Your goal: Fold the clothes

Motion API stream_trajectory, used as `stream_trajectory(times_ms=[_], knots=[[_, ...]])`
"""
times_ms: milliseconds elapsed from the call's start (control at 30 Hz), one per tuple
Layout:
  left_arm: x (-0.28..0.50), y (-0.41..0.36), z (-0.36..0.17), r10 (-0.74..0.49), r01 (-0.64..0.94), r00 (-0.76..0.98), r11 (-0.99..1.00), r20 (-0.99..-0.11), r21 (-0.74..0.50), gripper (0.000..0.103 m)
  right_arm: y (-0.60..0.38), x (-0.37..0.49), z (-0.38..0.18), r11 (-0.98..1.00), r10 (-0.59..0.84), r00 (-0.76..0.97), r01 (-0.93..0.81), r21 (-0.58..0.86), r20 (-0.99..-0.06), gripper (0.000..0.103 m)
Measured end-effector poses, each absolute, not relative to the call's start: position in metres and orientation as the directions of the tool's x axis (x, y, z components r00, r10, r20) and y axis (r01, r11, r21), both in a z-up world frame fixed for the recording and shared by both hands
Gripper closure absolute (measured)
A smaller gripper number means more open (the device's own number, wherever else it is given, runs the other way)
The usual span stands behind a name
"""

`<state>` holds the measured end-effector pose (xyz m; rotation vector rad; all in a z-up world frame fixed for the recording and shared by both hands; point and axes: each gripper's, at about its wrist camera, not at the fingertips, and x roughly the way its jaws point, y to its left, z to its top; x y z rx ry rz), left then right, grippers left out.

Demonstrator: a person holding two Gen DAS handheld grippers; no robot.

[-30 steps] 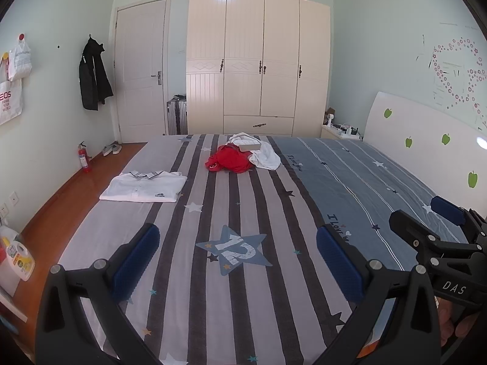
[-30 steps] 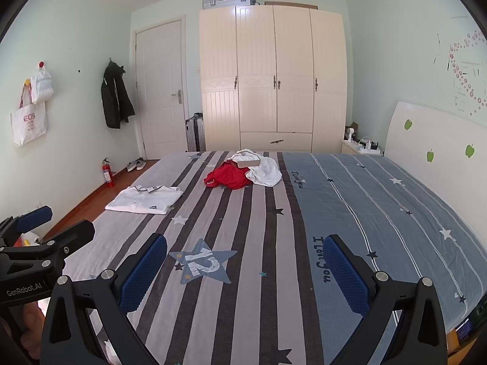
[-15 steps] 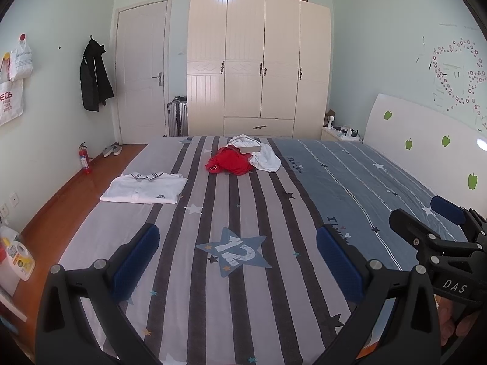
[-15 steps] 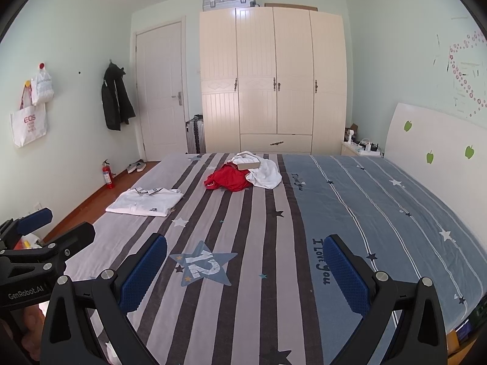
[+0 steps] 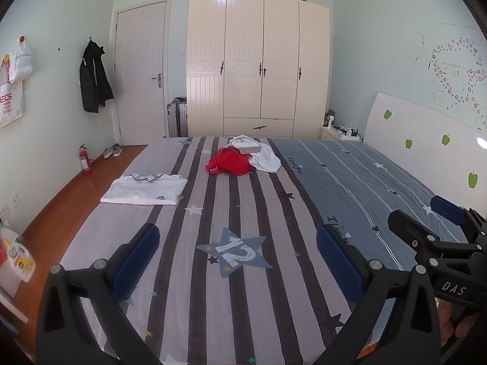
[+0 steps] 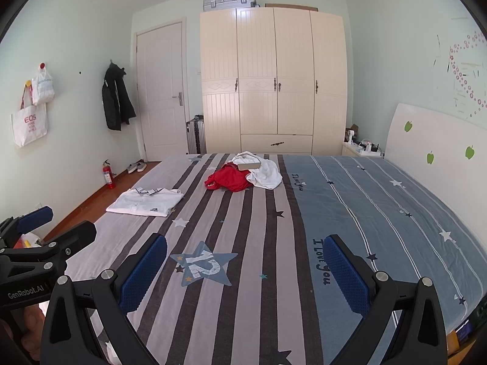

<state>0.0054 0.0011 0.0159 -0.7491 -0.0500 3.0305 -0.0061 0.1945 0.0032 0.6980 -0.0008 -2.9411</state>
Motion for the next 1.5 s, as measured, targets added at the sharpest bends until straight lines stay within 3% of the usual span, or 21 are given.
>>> stream_trajectory(times_ms=[633,800,1067,1267,1500], knots=[[-0.016,-0.004,-0.008,0.015,-0.01,-0.875,-1.0,-0.484,-0.014,0.001,0.193,-0.024,-0.016,-0.993,-0.112,-0.879,0.111,0.028,-0.463,0.002],[-0.043,-0.011,-0.052,0.02,-0.021,-0.87,-1.0,-0.492,-0.004,0.001,0.192,-0.053,-0.053,-0.994,-0.101,-0.861,0.101,0.027,-0.498,0.002],[-0.131,-0.014,-0.161,0.103,-0.131,-0.858,-0.991,-0.503,0.022,0.001,0.194,-0.142,-0.16,-0.998,-0.049,-0.839,0.068,-0.015,-0.542,0.002],[-0.182,-0.016,-0.215,0.106,-0.125,-0.808,-0.992,-0.579,-0.007,0.001,0.197,-0.205,-0.213,-0.997,0.011,-0.812,0.038,-0.071,-0.583,0.002],[-0.222,-0.015,-0.181,0.122,-0.079,-0.711,-0.993,-0.692,-0.093,0.001,0.208,-0.249,-0.203,-0.998,0.03,-0.696,0.016,-0.057,-0.717,0.002]])
